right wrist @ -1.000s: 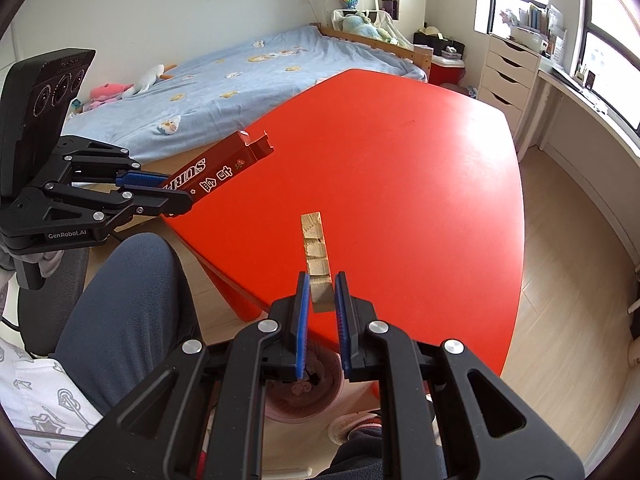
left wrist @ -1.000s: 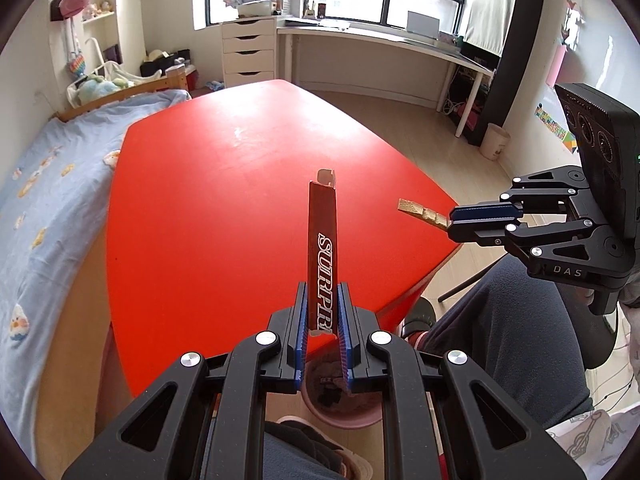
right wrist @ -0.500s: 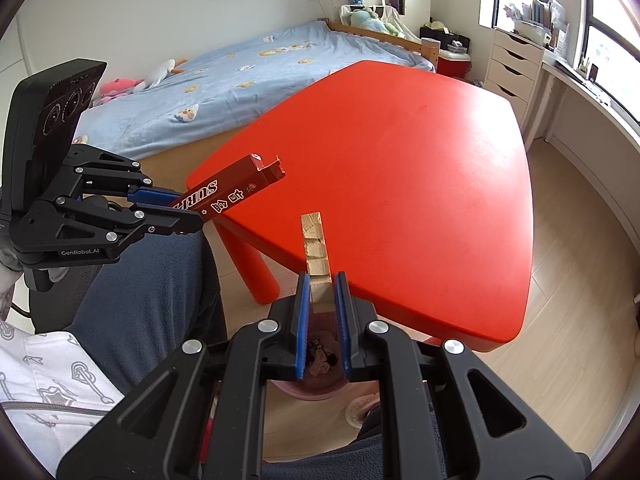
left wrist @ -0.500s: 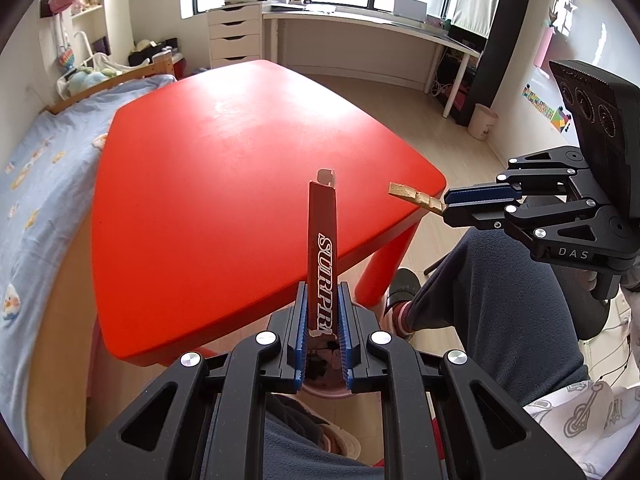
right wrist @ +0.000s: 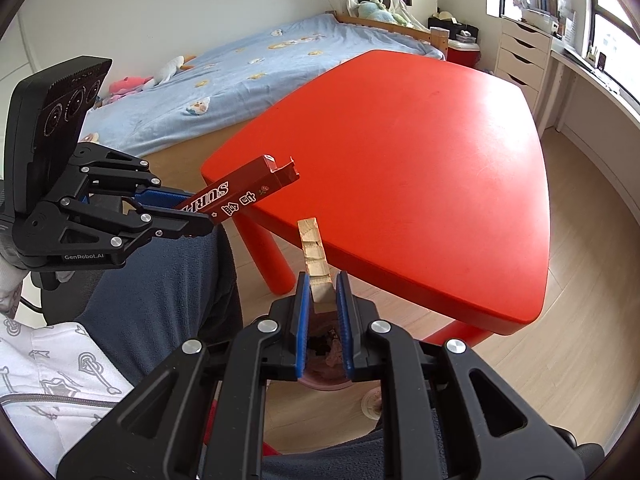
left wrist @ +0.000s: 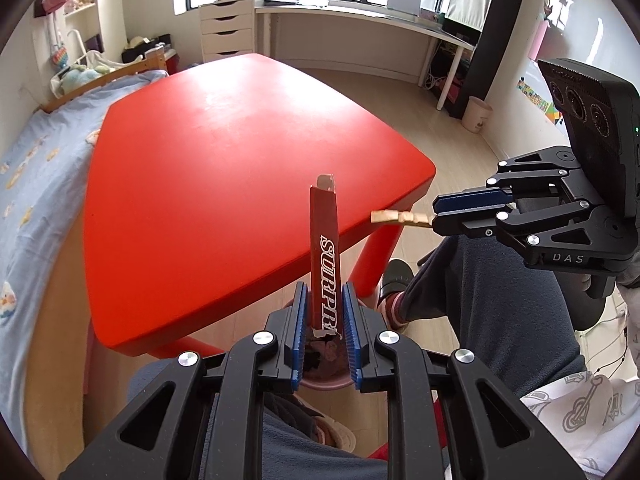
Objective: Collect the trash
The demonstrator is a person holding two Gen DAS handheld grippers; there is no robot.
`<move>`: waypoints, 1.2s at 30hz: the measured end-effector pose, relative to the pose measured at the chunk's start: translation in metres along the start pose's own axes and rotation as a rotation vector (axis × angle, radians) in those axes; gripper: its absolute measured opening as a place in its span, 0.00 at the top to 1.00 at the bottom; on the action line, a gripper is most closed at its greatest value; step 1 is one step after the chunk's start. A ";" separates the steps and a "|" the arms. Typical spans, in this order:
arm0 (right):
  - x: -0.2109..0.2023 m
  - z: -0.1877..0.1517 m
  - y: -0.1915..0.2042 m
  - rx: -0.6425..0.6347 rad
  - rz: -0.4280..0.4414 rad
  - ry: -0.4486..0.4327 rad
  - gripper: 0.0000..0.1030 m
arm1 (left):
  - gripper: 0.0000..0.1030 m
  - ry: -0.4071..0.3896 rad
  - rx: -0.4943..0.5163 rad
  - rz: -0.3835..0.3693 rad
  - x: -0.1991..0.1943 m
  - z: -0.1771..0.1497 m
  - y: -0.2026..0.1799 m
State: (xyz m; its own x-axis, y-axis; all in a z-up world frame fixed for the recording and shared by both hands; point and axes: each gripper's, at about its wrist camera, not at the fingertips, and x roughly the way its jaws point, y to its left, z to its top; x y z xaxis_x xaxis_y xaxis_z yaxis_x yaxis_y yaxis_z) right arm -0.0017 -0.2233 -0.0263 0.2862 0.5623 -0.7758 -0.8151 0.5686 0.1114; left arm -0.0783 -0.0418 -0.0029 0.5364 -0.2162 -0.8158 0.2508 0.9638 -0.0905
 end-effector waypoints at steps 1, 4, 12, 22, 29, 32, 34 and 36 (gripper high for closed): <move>0.000 0.000 -0.001 0.007 -0.008 -0.006 0.57 | 0.44 -0.007 -0.003 0.010 0.000 0.000 0.001; -0.001 -0.002 -0.002 0.024 -0.019 -0.018 0.20 | 0.15 -0.029 -0.028 0.032 -0.003 -0.002 0.005; 0.003 -0.004 -0.002 0.042 -0.035 -0.004 0.04 | 0.08 -0.030 -0.060 0.048 -0.002 -0.003 0.011; 0.001 -0.004 -0.003 0.060 -0.031 -0.010 0.03 | 0.08 -0.035 -0.071 0.037 -0.003 -0.002 0.014; -0.004 0.006 -0.008 0.080 -0.042 -0.032 0.03 | 0.07 -0.048 -0.078 0.052 -0.005 0.006 0.021; -0.007 0.015 -0.011 0.095 -0.045 -0.050 0.03 | 0.07 -0.067 -0.077 0.071 -0.009 0.013 0.025; -0.010 0.023 -0.013 0.098 -0.050 -0.066 0.03 | 0.07 -0.083 -0.081 0.083 -0.012 0.020 0.029; -0.013 0.031 -0.015 0.099 -0.056 -0.086 0.03 | 0.07 -0.101 -0.085 0.098 -0.016 0.027 0.034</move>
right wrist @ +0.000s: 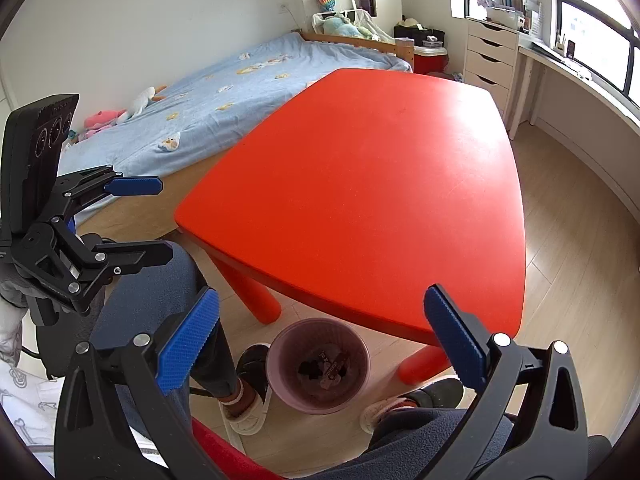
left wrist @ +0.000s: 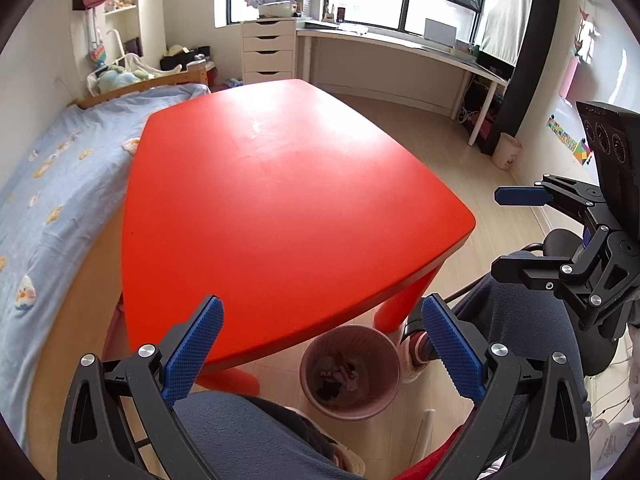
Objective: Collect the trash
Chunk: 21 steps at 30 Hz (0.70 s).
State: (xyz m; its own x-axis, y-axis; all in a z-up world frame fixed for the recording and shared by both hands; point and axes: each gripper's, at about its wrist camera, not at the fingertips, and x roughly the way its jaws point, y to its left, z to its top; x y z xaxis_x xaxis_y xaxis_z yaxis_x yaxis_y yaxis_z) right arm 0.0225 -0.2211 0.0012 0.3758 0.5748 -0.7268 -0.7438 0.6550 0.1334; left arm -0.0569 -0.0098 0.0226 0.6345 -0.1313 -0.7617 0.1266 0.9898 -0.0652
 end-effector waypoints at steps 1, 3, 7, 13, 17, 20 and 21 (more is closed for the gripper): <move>-0.001 0.005 -0.001 0.000 -0.005 -0.010 0.03 | 0.07 -0.009 -0.003 0.009 -0.001 0.004 0.002; -0.003 0.015 -0.003 -0.003 -0.019 -0.026 0.03 | 0.07 -0.028 -0.004 0.010 -0.004 0.012 0.007; -0.007 0.033 -0.008 -0.002 -0.026 -0.064 0.03 | 0.07 -0.068 -0.010 0.018 -0.006 0.028 0.017; -0.011 0.054 -0.013 -0.003 -0.030 -0.101 0.03 | 0.06 -0.089 -0.053 0.009 -0.003 0.045 0.034; -0.011 0.060 -0.014 -0.002 -0.027 -0.110 0.03 | 0.06 -0.088 -0.063 0.034 0.001 0.048 0.038; -0.009 0.061 -0.015 -0.003 -0.025 -0.108 0.03 | 0.06 -0.088 -0.079 0.062 0.001 0.049 0.042; -0.008 0.060 -0.014 -0.005 -0.026 -0.105 0.03 | 0.06 -0.088 -0.080 0.064 0.001 0.049 0.042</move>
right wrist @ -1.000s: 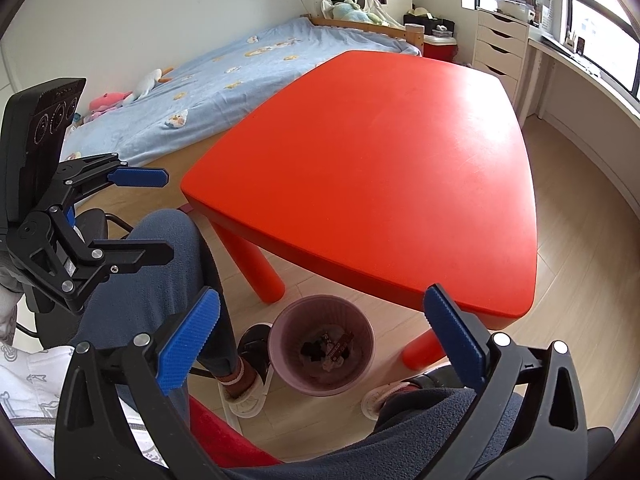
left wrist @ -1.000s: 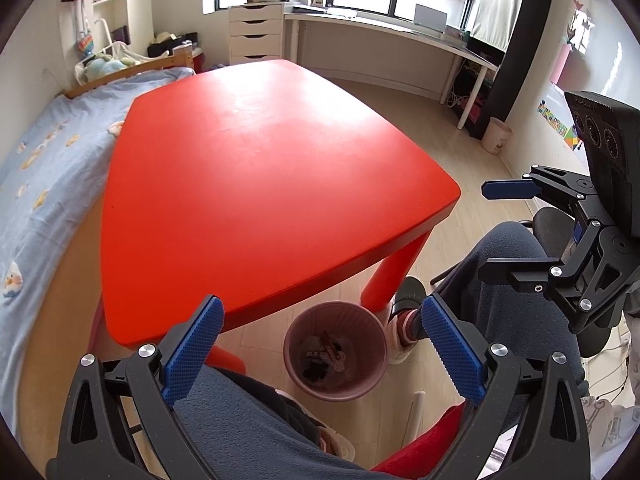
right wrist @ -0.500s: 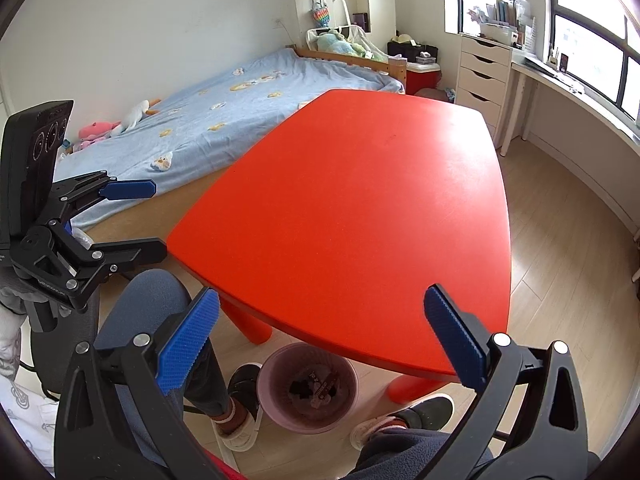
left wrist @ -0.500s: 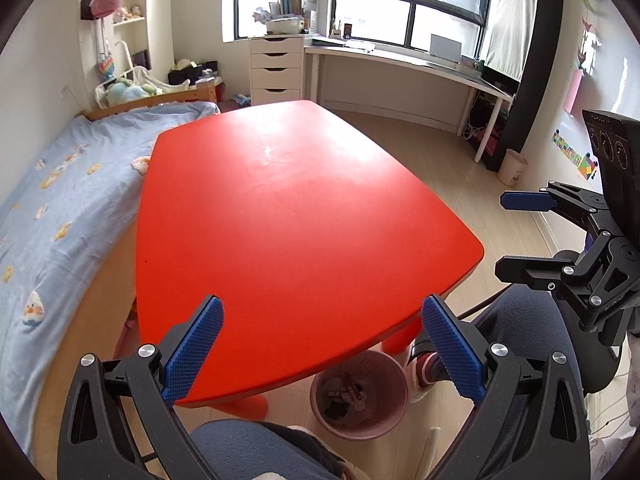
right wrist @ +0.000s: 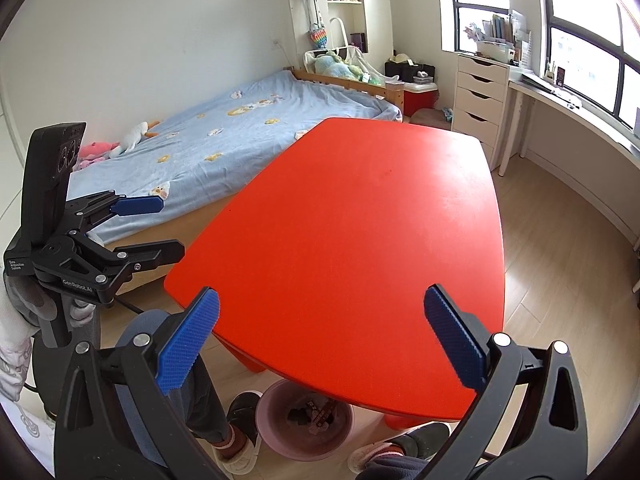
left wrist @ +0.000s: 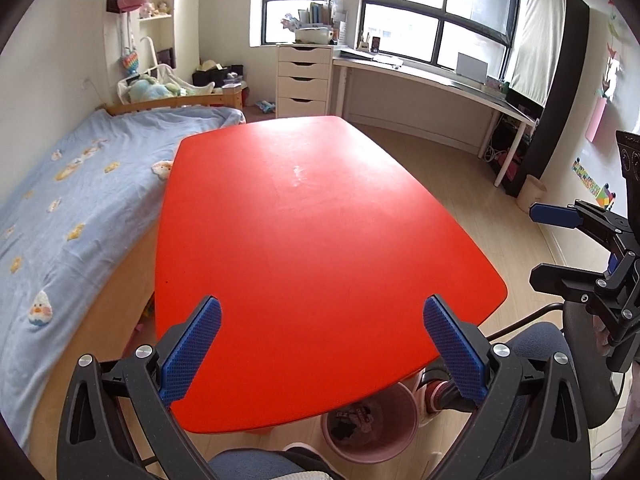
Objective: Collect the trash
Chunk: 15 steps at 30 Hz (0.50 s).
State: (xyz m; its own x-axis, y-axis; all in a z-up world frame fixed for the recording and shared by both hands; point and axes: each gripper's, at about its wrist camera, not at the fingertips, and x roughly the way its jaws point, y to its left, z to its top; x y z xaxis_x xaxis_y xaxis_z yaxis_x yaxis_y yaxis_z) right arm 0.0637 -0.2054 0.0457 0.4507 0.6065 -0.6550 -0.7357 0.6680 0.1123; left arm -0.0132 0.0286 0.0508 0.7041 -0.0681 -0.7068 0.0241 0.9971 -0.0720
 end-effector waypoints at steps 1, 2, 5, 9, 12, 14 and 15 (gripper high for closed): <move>0.001 0.000 0.001 -0.001 0.000 0.002 0.03 | 0.06 0.000 -0.002 0.000 0.000 0.000 0.000; 0.002 0.000 0.001 -0.001 0.001 0.004 0.03 | 0.06 0.000 -0.003 0.004 0.000 0.000 0.000; 0.002 -0.001 0.002 -0.001 0.001 0.005 0.03 | 0.06 -0.002 -0.009 0.000 -0.001 0.000 0.000; 0.004 0.000 0.002 0.000 -0.006 0.010 0.03 | 0.06 -0.006 -0.004 0.010 -0.001 0.002 -0.002; 0.005 0.001 0.001 0.001 -0.008 0.013 0.03 | 0.06 -0.005 -0.002 0.014 -0.001 0.002 -0.002; 0.005 0.001 0.001 0.001 -0.008 0.013 0.03 | 0.06 -0.003 0.000 0.016 -0.001 0.002 -0.002; 0.006 0.001 0.001 0.001 -0.007 0.012 0.03 | 0.06 -0.001 0.001 0.018 -0.001 0.001 -0.002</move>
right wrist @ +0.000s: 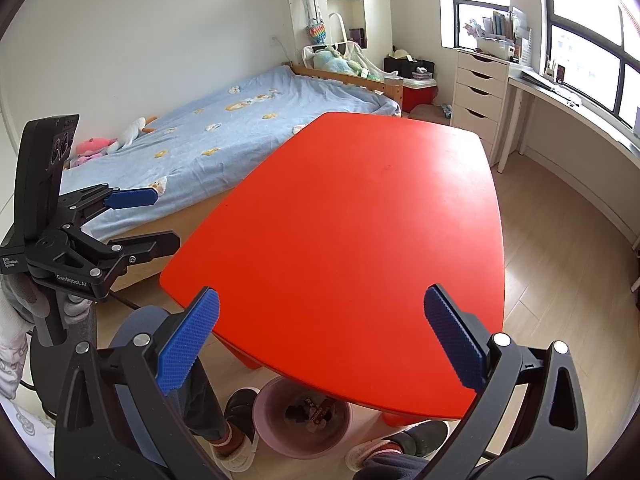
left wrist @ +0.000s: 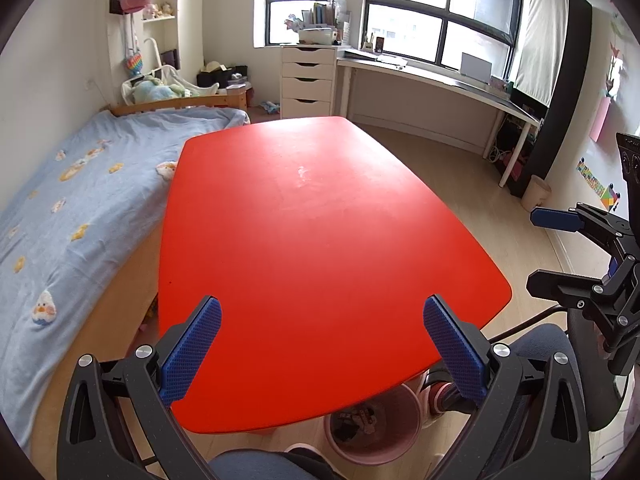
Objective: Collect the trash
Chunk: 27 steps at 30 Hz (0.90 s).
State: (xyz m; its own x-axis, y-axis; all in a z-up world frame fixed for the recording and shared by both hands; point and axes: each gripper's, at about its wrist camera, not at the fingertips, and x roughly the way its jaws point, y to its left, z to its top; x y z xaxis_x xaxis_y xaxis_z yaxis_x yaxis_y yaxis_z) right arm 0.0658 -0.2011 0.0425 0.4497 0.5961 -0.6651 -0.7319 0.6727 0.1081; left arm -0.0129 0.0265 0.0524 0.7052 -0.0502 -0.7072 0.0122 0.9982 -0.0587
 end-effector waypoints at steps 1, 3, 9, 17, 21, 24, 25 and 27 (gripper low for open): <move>0.000 0.000 0.000 0.001 -0.001 0.000 0.03 | 0.06 0.002 0.000 0.001 0.000 0.000 0.000; 0.000 0.000 0.000 0.000 0.000 -0.002 0.03 | 0.06 0.003 0.001 0.004 0.000 0.000 0.001; 0.000 0.000 0.002 0.000 0.000 -0.003 0.03 | 0.06 0.004 0.002 0.003 0.000 0.000 0.001; 0.000 0.000 0.002 -0.001 0.000 -0.001 0.03 | 0.06 0.005 0.005 0.003 -0.001 0.000 0.003; 0.000 0.000 0.002 0.000 0.000 -0.002 0.03 | 0.06 0.005 0.004 0.002 -0.001 0.000 0.002; 0.001 -0.001 0.003 -0.001 0.001 0.000 0.03 | 0.06 0.006 0.005 0.002 -0.001 0.000 0.002; 0.001 -0.001 0.003 -0.002 0.002 0.001 0.03 | 0.06 0.006 0.005 0.003 -0.001 0.000 0.002; 0.002 0.000 0.003 -0.003 0.003 0.004 0.03 | 0.06 0.006 0.004 0.002 -0.001 0.000 0.002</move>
State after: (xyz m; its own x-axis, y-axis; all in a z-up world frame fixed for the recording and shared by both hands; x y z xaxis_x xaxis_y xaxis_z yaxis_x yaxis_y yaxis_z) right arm 0.0648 -0.1982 0.0416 0.4456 0.5967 -0.6674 -0.7349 0.6695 0.1079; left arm -0.0132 0.0282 0.0530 0.7011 -0.0486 -0.7114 0.0135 0.9984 -0.0548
